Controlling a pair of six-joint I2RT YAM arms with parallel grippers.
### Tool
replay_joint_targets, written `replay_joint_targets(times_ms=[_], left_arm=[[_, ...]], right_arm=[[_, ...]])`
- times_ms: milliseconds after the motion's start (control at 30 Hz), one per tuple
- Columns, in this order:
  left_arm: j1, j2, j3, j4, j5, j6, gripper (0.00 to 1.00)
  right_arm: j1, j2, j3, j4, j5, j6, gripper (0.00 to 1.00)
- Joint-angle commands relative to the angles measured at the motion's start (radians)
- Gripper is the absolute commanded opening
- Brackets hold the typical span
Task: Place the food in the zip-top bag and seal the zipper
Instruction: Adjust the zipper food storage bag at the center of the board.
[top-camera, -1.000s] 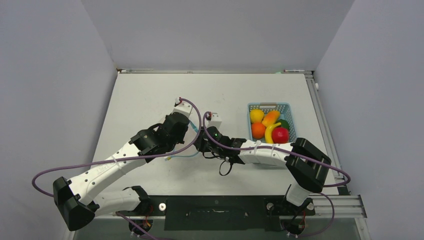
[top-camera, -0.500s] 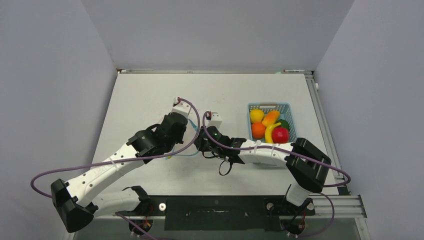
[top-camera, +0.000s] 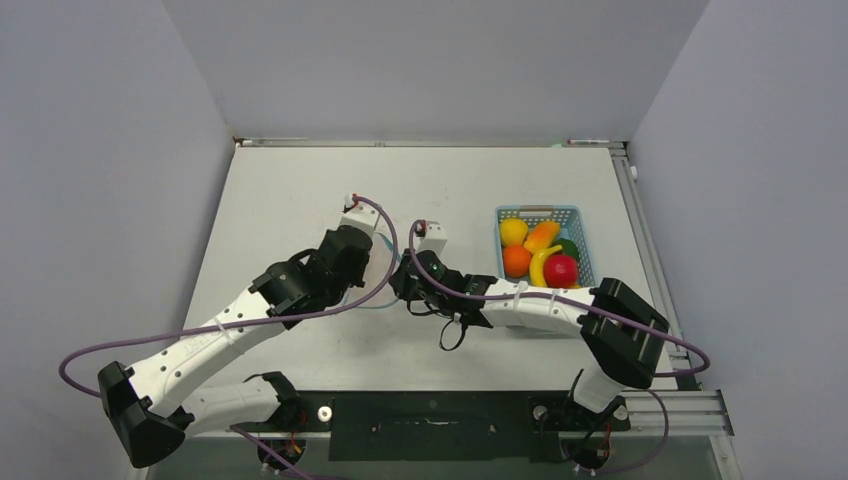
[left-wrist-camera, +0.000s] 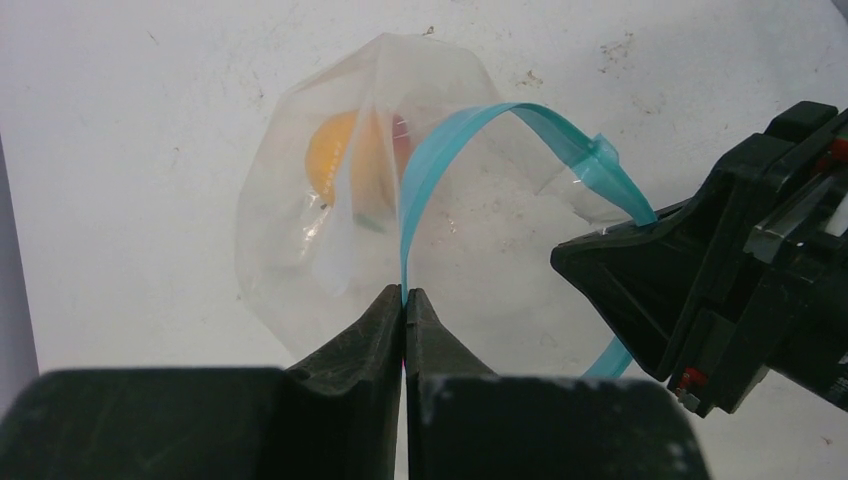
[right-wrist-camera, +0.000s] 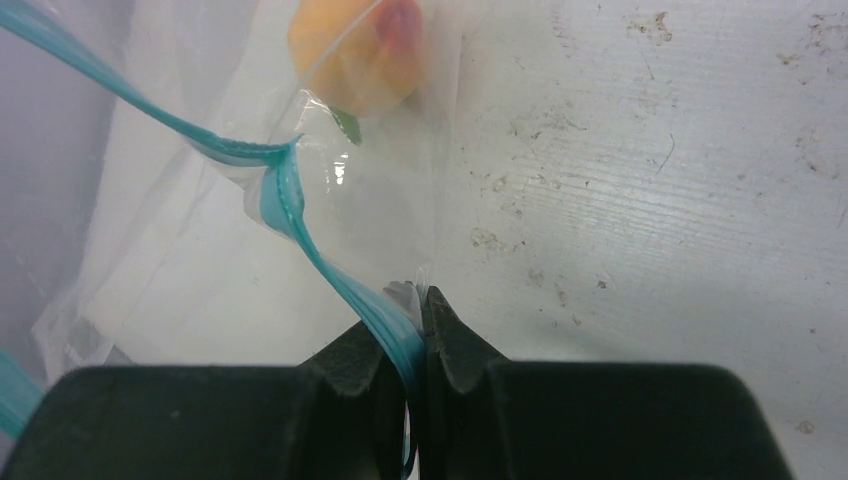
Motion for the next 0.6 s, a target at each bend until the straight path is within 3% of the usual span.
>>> replay_joint_targets(times_ms=[0,300,567], left_arm=[[0.005,-0.010,0.030,0.010,-0.012,0.001,0.00],[0.005,-0.030,0.026,0.019,-0.021,0.000,0.00],[0.005,-0.035,0.015,0.032,-0.047,-0.003,0.00]], right_arm=[[0.008,-0.064,0.024,0.016,0.037,-0.009,0.05],[-0.037,-0.093,0.023,-0.028,-0.010,-0.069,0.05],[-0.130,-0.064,0.038,-0.065,-0.162,-0.155,0.05]])
